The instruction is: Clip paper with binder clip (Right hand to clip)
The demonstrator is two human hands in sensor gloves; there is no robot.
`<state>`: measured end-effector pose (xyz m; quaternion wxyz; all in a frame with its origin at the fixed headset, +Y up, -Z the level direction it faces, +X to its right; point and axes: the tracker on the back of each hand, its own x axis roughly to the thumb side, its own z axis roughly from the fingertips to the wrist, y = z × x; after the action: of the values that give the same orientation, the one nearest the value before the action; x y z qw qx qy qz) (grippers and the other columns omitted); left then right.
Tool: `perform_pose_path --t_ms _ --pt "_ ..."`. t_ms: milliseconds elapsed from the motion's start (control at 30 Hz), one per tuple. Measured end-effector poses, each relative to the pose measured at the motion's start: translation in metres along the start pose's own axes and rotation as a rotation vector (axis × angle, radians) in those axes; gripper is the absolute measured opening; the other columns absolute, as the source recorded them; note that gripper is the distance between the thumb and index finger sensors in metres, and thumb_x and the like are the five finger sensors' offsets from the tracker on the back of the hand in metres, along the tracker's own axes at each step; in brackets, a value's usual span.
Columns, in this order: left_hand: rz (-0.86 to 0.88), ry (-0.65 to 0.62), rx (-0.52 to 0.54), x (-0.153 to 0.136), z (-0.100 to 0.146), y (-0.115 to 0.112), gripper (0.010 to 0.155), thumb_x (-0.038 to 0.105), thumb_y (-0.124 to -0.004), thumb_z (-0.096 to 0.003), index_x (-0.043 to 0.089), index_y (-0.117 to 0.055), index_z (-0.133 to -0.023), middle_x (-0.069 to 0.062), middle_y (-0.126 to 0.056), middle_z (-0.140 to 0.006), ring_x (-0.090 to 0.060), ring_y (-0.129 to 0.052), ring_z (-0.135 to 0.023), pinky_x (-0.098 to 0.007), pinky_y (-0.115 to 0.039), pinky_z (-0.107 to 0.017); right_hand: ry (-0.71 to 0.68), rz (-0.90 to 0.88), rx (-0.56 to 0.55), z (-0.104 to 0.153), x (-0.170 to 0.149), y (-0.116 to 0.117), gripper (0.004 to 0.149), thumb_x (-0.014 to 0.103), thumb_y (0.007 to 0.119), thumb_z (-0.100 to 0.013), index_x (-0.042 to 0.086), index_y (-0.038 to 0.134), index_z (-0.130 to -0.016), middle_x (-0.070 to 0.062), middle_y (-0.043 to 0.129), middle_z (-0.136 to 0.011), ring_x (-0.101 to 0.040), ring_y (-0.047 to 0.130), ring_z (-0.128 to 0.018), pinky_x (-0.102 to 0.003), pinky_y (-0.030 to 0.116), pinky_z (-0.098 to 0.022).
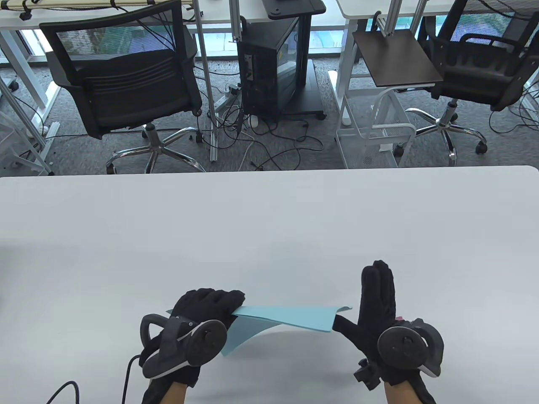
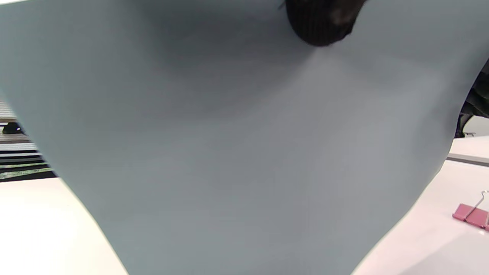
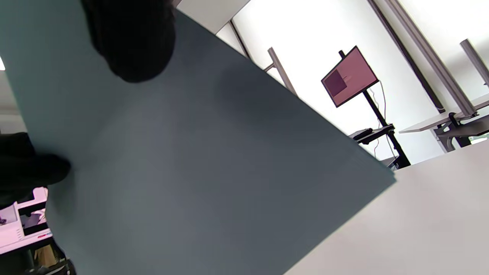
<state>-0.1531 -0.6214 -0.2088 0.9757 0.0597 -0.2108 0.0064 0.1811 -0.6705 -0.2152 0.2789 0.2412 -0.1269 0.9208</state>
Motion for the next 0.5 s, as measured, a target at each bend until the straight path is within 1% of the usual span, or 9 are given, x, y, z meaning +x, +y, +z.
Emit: perform_pose_path --t_ms 67,100,133,200,267,333,367,433,500 --pt "0.019 -0.051 -0.024 0.007 -0.002 -0.003 0.042 0.047 -0.065 -0.06 0.041 -0.073 -0.101 0.015 -0.091 -0.097 -0.025 -0.092 -0.092 -0.05 -0.074 -0.072 -0.023 -0.1 0.081 -0.002 -0.003 0.009 0.079 0.039 0.078 -0.055 0.011 0.036 -0.115 -0.028 0.045 -0.118 -0.058 0.045 -0.105 -0.075 0.043 -0.068" --pt "0.038 -0.066 -0.03 0.009 -0.003 -0.005 0.042 0.046 -0.065 -0.06 0.041 -0.073 -0.101 0.014 -0.091 -0.098 -0.025 -0.092 -0.091 -0.05 -0.074 -0.073 -0.029 -0.127 0.078 -0.003 -0.004 0.01 0.063 0.035 0.078 -0.055 0.015 0.054 -0.11 -0.018 0.064 -0.113 -0.047 0.066 -0.102 -0.07 0.055 -0.068" --pt "0.051 -0.068 -0.027 0.01 -0.004 -0.007 0.042 0.046 -0.065 -0.0599 0.04 -0.073 -0.101 0.014 -0.092 -0.098 -0.025 -0.092 -0.091 -0.05 -0.074 -0.073 -0.046 -0.208 0.104 -0.005 -0.007 0.016 0.042 0.03 0.077 -0.056 0.019 0.077 -0.096 -0.01 0.087 -0.097 -0.037 0.091 -0.085 -0.064 0.072 -0.061" --pt "0.035 -0.049 -0.002 0.007 -0.004 -0.011 0.044 0.049 -0.065 -0.0595 0.04 -0.073 -0.102 0.014 -0.091 -0.099 -0.026 -0.091 -0.094 -0.051 -0.072 -0.074 -0.031 -0.259 0.155 -0.005 -0.013 0.021 0.041 0.028 0.076 -0.057 0.017 0.076 -0.097 -0.01 0.091 -0.091 -0.033 0.096 -0.077 -0.056 0.078 -0.057" --pt "0.118 0.02 0.059 -0.001 -0.003 -0.014 0.053 0.054 -0.066 -0.0579 0.036 -0.067 -0.108 0.009 -0.082 -0.111 -0.03 -0.083 -0.102 -0.055 -0.066 -0.077 -0.001 -0.28 0.098 -0.004 -0.018 0.02 0.041 0.027 0.076 -0.056 0.015 0.078 -0.095 -0.011 0.094 -0.086 -0.031 0.099 -0.07 -0.053 0.082 -0.052" --pt "0.221 0.105 0.132 -0.017 -0.001 -0.017 0.08 0.06 -0.065 -0.0555 0.022 -0.039 -0.121 -0.011 -0.043 -0.129 -0.043 -0.054 -0.114 -0.064 -0.05 -0.08 0.018 -0.284 0.064 -0.002 -0.023 0.014 0.041 0.026 0.076 -0.056 0.014 0.078 -0.095 -0.01 0.095 -0.084 -0.029 0.101 -0.066 -0.051 0.083 -0.051" --pt "0.317 0.177 0.197 -0.033 0.002 -0.02 0.09 0.062 -0.065 -0.0542 0.013 -0.03 -0.121 -0.02 -0.032 -0.129 -0.051 -0.042 -0.114 -0.069 -0.042 -0.079 0.032 -0.324 0.036 0.0 -0.029 0.009 0.041 0.026 0.076 -0.056 0.014 0.079 -0.095 -0.01 0.096 -0.084 -0.029 0.101 -0.065 -0.051 0.083 -0.05" --pt "0.556 0.23 0.222 -0.06 0.006 -0.032 0.1 0.065 -0.068 -0.0507 0.008 -0.025 -0.12 -0.026 -0.028 -0.127 -0.057 -0.039 -0.111 -0.072 -0.039 -0.076 0.044 -0.396 0.003 0.002 -0.037 0.003 0.041 0.026 0.076 -0.056 0.013 0.079 -0.095 -0.01 0.096 -0.083 -0.029 0.101 -0.064 -0.051 0.083 -0.05" --pt "0.906 0.227 0.111 -0.076 0.008 -0.053 0.105 0.065 -0.07 -0.0502 0.008 -0.018 -0.12 -0.027 -0.025 -0.127 -0.059 -0.034 -0.112 -0.074 -0.035 -0.077 0.053 -0.453 -0.021 0.003 -0.042 0.0 0.041 0.026 0.076 -0.057 0.012 0.079 -0.095 -0.011 0.096 -0.083 -0.028 0.101 -0.062 -0.051 0.083 -0.049"
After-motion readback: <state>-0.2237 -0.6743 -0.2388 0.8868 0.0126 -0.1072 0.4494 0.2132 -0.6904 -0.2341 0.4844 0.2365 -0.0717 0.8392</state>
